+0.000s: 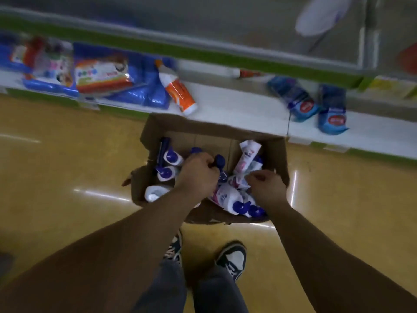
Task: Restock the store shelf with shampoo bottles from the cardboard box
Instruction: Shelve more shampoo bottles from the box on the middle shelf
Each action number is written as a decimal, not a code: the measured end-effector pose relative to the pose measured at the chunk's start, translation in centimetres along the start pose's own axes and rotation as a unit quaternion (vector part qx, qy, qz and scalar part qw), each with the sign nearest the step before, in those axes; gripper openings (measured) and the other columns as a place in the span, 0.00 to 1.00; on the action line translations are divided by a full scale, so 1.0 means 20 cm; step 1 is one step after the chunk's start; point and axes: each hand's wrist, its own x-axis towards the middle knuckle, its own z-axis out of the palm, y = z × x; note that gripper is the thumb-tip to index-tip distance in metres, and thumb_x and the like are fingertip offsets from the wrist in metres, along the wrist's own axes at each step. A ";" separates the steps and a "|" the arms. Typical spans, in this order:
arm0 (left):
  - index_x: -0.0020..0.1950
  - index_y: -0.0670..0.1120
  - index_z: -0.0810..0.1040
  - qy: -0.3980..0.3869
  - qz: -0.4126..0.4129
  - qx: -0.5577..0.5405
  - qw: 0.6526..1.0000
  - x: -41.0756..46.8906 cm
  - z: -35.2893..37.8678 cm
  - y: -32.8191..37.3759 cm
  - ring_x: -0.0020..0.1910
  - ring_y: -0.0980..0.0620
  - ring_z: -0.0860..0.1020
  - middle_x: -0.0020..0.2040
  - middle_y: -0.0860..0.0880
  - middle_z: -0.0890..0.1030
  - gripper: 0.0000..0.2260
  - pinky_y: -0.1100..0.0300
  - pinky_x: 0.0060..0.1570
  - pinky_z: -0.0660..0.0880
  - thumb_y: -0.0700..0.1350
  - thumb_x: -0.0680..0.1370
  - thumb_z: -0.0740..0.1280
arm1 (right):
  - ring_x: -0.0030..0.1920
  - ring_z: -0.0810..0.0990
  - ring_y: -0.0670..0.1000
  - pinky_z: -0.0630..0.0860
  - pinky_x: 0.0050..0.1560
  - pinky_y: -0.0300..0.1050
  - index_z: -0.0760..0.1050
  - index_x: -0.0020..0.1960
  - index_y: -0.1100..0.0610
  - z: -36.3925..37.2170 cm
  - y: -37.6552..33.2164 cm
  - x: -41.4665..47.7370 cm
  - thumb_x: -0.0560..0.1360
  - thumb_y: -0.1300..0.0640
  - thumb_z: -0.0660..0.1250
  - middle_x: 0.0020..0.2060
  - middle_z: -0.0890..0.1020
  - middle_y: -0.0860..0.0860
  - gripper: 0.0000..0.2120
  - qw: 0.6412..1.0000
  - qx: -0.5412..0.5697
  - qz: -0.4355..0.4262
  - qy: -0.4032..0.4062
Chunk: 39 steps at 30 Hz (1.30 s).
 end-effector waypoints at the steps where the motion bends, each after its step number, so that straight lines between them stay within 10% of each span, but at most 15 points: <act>1: 0.59 0.44 0.80 -0.002 0.011 0.014 1.000 0.08 0.06 -0.05 0.58 0.44 0.77 0.59 0.44 0.79 0.12 0.52 0.59 0.75 0.42 0.77 0.65 | 0.47 0.81 0.54 0.75 0.46 0.45 0.81 0.52 0.55 0.06 0.05 0.09 0.77 0.52 0.66 0.49 0.84 0.53 0.09 1.000 -0.003 0.002 0.000; 11: 0.71 0.58 0.70 -0.079 0.151 0.333 0.927 0.68 0.33 -0.19 0.70 0.46 0.66 0.71 0.52 0.72 0.28 0.44 0.72 0.59 0.46 0.71 0.65 | 0.57 0.80 0.55 0.78 0.54 0.50 0.73 0.68 0.50 0.53 0.31 0.54 0.71 0.54 0.72 0.56 0.82 0.52 0.25 0.986 -0.123 -0.081 -0.081; 18: 0.63 0.54 0.77 -0.155 0.197 0.448 0.858 0.85 0.43 -0.22 0.58 0.46 0.75 0.58 0.49 0.80 0.19 0.53 0.54 0.67 0.45 0.73 0.67 | 0.51 0.80 0.58 0.78 0.44 0.51 0.72 0.61 0.53 0.66 0.38 0.62 0.72 0.49 0.70 0.52 0.80 0.54 0.20 0.968 -0.197 -0.154 -0.003; 26: 0.58 0.54 0.76 -0.130 0.213 0.413 0.876 0.93 0.46 -0.28 0.46 0.49 0.74 0.51 0.50 0.80 0.15 0.57 0.40 0.69 0.45 0.72 0.68 | 0.48 0.81 0.57 0.75 0.43 0.48 0.72 0.56 0.53 0.63 0.38 0.67 0.73 0.50 0.70 0.47 0.82 0.52 0.15 0.974 -0.180 -0.134 0.022; 33: 0.55 0.51 0.81 -0.104 0.159 0.197 0.962 0.78 0.27 -0.14 0.49 0.51 0.78 0.51 0.52 0.82 0.19 0.57 0.46 0.77 0.51 0.66 0.78 | 0.50 0.80 0.51 0.79 0.51 0.50 0.77 0.59 0.50 0.34 0.29 0.52 0.69 0.53 0.76 0.49 0.83 0.48 0.19 0.995 0.000 -0.097 0.032; 39: 0.49 0.55 0.83 -0.057 0.137 0.011 0.989 0.40 -0.06 0.15 0.43 0.58 0.81 0.43 0.58 0.83 0.16 0.60 0.46 0.79 0.48 0.64 0.81 | 0.39 0.78 0.35 0.68 0.35 0.26 0.79 0.52 0.47 -0.11 0.02 0.14 0.67 0.54 0.78 0.39 0.81 0.39 0.16 0.989 0.043 -0.136 0.044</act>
